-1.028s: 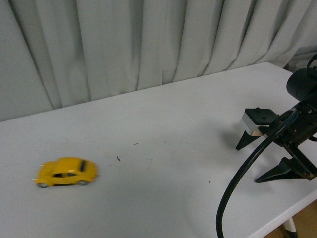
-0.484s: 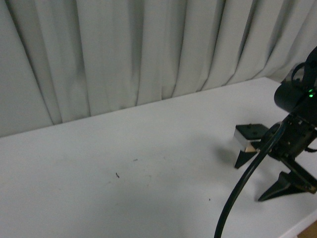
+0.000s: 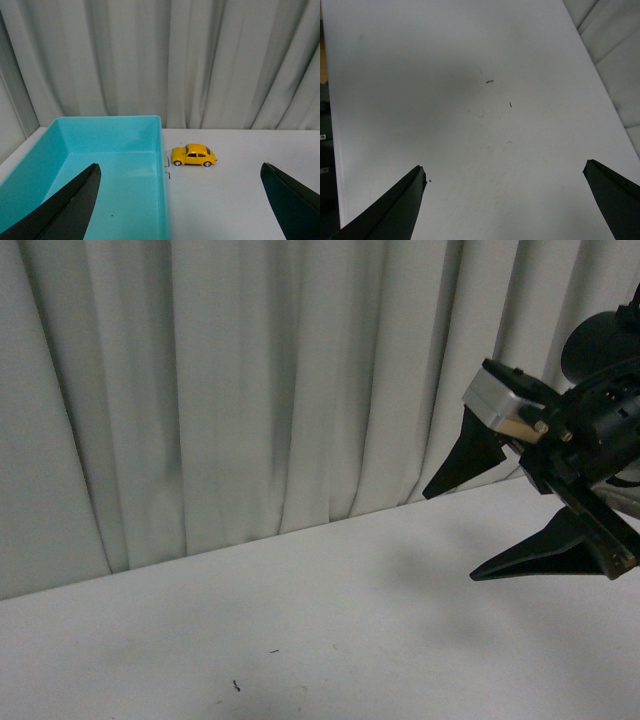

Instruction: Wind up and store yellow beetle toy

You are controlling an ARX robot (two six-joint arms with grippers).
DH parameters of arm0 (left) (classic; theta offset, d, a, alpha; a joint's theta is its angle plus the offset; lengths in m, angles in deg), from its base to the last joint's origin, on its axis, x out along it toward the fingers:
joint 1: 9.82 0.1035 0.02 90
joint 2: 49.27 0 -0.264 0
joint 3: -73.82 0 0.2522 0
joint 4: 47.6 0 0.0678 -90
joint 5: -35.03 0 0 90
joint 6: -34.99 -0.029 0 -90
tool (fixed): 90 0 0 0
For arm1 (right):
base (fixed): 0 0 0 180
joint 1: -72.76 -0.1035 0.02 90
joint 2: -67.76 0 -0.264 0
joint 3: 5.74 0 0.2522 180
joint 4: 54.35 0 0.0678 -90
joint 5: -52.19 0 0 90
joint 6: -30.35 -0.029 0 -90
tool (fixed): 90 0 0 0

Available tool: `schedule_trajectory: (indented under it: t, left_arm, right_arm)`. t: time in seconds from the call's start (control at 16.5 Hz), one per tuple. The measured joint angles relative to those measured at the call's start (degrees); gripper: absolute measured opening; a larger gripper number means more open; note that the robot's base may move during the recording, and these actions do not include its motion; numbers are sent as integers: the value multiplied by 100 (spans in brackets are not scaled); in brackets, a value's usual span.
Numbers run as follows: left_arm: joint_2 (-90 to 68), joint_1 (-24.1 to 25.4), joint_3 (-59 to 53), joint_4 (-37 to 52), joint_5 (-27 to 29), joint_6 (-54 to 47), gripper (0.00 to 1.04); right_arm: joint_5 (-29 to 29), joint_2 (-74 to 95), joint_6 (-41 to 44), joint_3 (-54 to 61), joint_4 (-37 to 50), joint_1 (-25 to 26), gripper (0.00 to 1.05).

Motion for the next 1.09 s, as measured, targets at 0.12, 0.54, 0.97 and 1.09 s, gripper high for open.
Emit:
schedule_trajectory:
  t: [0.12,0.54,0.97,1.09]
  left_arm:
    - [2,0,0,0,0,2,98]
    - [2,0,0,-2,-22,0,98]
    - [2,0,0,0,-2,0,98]
    - [2,0,0,0,-2,0,98]
  right_arm:
    - [142,-549,-2,46,-282,-131,98]
    - [-4804,-5121,-8555,5416,8568,-2155,31]
    - [-4951,-6885,-9945,6487,7814,-2319,2]
    - [-4953,-7202,-9951,6610,7587,-2319,2]
